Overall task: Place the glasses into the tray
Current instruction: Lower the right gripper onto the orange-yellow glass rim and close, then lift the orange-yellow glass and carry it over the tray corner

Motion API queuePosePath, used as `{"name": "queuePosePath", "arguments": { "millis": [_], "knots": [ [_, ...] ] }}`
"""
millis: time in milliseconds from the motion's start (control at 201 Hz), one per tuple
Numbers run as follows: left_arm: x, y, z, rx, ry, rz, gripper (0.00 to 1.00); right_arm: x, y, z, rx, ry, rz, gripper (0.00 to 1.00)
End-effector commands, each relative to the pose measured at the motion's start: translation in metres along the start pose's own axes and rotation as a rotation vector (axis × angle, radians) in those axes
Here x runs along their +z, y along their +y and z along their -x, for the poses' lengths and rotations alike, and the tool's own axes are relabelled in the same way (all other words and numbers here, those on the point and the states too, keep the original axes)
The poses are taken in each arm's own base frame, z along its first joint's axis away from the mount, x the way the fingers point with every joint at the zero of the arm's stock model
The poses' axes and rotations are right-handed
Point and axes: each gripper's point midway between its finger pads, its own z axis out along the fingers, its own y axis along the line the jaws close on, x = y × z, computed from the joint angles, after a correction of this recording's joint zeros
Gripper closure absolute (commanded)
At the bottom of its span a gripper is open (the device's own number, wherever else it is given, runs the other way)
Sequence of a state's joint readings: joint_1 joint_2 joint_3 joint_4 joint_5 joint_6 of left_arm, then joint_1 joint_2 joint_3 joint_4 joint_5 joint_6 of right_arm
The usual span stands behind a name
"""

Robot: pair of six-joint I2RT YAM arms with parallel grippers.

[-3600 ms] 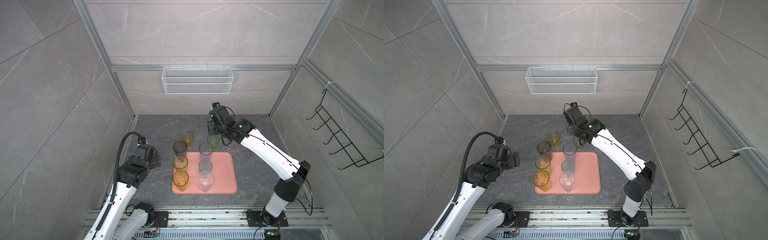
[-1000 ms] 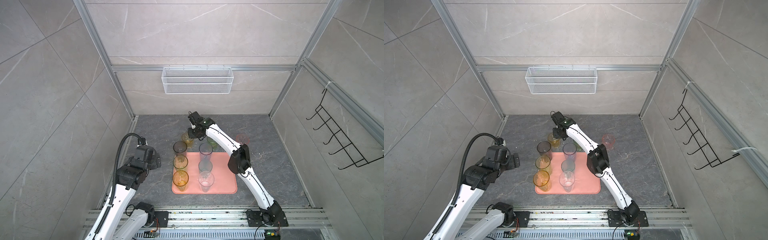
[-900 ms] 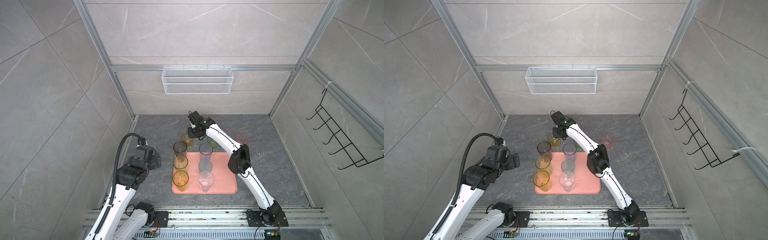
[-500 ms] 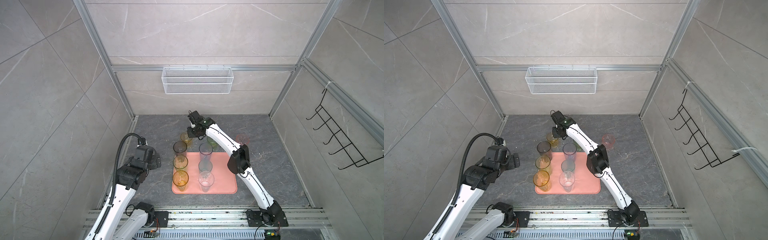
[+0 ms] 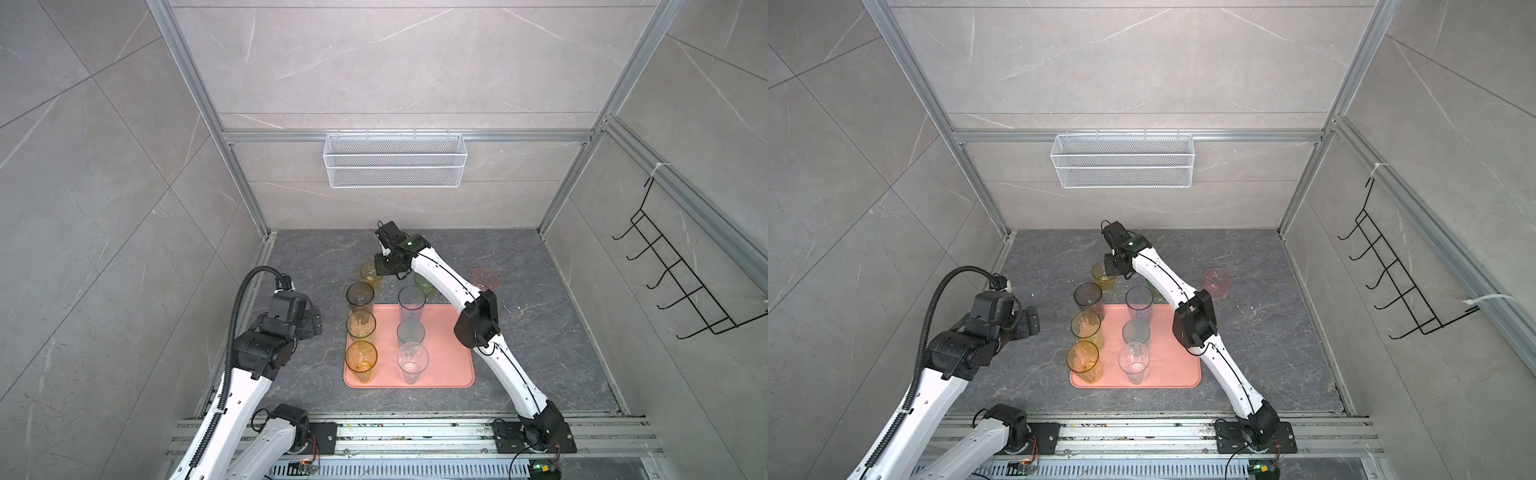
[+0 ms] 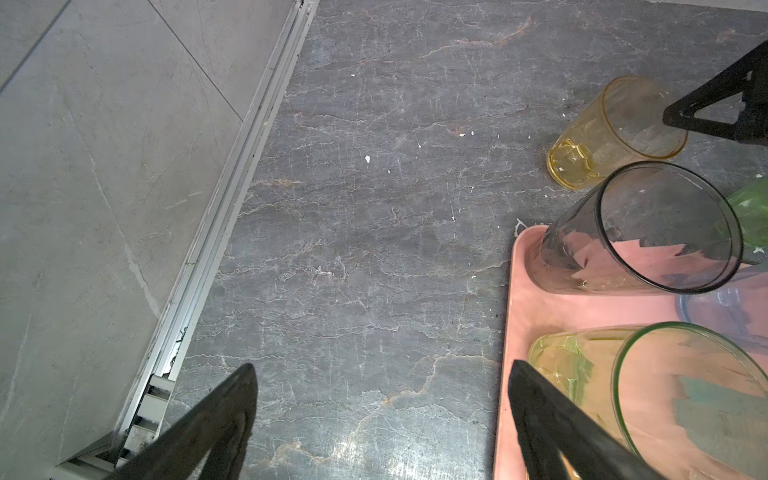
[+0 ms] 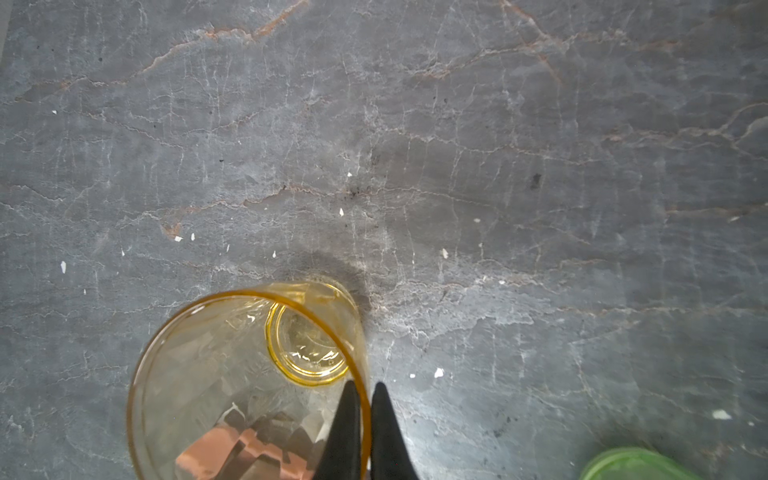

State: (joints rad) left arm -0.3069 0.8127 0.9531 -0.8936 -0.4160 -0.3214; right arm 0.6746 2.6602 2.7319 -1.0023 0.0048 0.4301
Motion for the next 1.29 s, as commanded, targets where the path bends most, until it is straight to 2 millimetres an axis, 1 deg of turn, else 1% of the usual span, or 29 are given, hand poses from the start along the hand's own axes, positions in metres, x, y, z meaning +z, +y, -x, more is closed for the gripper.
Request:
{"name": "queuePosePath", "arguments": {
  "millis": [0,129,289,344,349,364,583,921,1101,1115,1125,1140,1285],
  "knots": [
    [-0.001,0.001,0.003,-0.008,-0.018,-0.003,0.05,-0.018,0.005,0.01,-0.004,-0.035,-0.003,1.0],
    [-0.001,0.001,0.003,-0.011,-0.019,-0.005,0.05,-0.033,0.006,0.017,-0.017,-0.059,-0.003,1.0],
    [-0.002,0.001,0.003,-0.011,-0.021,-0.005,0.05,-0.058,0.008,0.027,-0.036,-0.091,-0.005,1.0],
    [-0.002,0.001,0.003,-0.011,-0.021,-0.005,0.05,-0.059,0.005,0.026,-0.042,-0.089,-0.018,1.0],
    [-0.002,0.001,0.003,-0.011,-0.021,-0.005,0.05,-0.066,0.007,0.029,-0.042,-0.101,-0.014,1.0],
    [-0.002,0.001,0.003,-0.011,-0.021,-0.005,0.05,-0.076,0.008,0.033,-0.043,-0.116,-0.01,1.0],
    [-0.002,0.001,0.003,-0.013,-0.022,-0.006,0.05,-0.113,0.002,0.043,-0.053,-0.162,-0.041,1.0],
    [-0.003,0.001,0.003,-0.015,-0.025,-0.009,0.05,-0.174,-0.022,0.052,-0.044,-0.218,-0.122,1.0],
    [-0.003,0.001,0.004,-0.017,-0.026,-0.011,0.05,-0.21,-0.036,0.052,-0.029,-0.249,-0.148,1.0],
    [-0.003,0.001,0.004,-0.017,-0.028,-0.012,0.05,-0.216,-0.036,0.053,-0.027,-0.26,-0.145,1.0],
    [-0.003,0.001,0.004,-0.017,-0.029,-0.012,0.05,-0.213,-0.039,0.05,-0.027,-0.247,-0.151,1.0],
    [-0.003,0.0,0.004,-0.018,-0.028,-0.013,0.05,-0.214,-0.041,0.048,-0.025,-0.245,-0.153,1.0],
    [-0.004,0.001,0.004,-0.019,-0.031,-0.014,0.05,-0.241,-0.054,0.042,-0.003,-0.277,-0.151,1.0]
  ]
}}
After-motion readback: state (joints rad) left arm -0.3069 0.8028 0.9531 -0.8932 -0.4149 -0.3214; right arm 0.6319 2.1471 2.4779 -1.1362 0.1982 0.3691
